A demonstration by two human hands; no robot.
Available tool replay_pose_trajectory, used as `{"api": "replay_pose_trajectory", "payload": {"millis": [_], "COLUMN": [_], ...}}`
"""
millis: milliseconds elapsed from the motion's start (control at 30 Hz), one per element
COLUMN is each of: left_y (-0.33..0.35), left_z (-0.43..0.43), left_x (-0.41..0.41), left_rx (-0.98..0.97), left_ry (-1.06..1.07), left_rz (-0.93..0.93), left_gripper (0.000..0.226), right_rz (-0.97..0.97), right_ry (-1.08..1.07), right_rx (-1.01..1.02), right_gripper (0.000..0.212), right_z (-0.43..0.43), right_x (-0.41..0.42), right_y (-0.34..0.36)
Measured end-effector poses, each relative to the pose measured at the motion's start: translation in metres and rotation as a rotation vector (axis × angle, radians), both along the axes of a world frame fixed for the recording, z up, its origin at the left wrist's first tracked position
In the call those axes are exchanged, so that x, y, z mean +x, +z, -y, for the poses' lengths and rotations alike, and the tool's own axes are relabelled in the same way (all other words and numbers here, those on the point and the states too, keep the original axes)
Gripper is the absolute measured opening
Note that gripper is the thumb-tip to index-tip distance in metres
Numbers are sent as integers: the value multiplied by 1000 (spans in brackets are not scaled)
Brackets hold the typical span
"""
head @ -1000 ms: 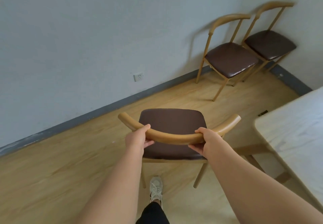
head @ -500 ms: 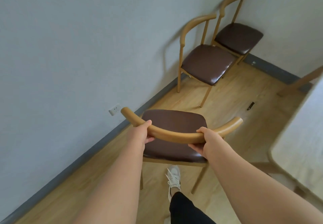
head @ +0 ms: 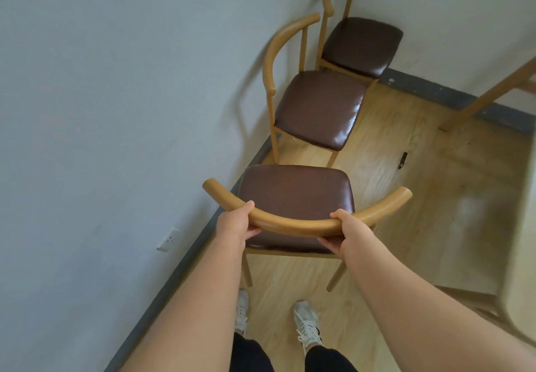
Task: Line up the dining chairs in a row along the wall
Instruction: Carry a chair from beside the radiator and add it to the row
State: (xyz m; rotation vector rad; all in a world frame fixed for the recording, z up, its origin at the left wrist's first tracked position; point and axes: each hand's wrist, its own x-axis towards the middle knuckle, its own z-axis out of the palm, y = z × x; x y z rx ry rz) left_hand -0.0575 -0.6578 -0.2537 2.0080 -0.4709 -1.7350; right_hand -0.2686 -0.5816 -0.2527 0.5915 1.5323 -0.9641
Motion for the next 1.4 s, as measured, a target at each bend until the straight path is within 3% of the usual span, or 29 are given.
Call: {"api": "replay_pose_trajectory", "payload": {"millis": [200,433,600,800,900,1000,1067,1167,1233,1400], "left_y": [-39,-62,-67,-83,-89,-95,-94,-94,-94,-94], "left_z": [66,101,98,71,49,11,-20,-58,-66,-51], "left_x": [6,28,50,79,93,98,89,71,64,77], "left_rx": [71,56,49,111,92,102,166,145,104,68], "left_ry": [-178,-354,-362,-280,-271,-308,-392,-572,-615,-682], "left_rz": [8,56,142,155,195,175,145,200,239,294], "left_gripper": [55,46,35,42,50,48,41,46,44,16], "right_rz": [-36,15,44,6,-97,-385,-466,-391,-392,-356], "right_ry": [-214,-375,-385,-400,-425,-297,-220,-59,65,254], "right_rx": [-8,58,104,264,369,446,392,371,390,392], "right_gripper": [22,27,46,61,63,80,73,29,10,7], "right_z": [17,26,19,-20,-42,-62,-68,-68,-69,-72], "right_x": [40,86,115,123,109,93,85,75,74,85], "right_y": [-36,-54,-62,-76,-81,-80,-78,-73,-70,-67]}}
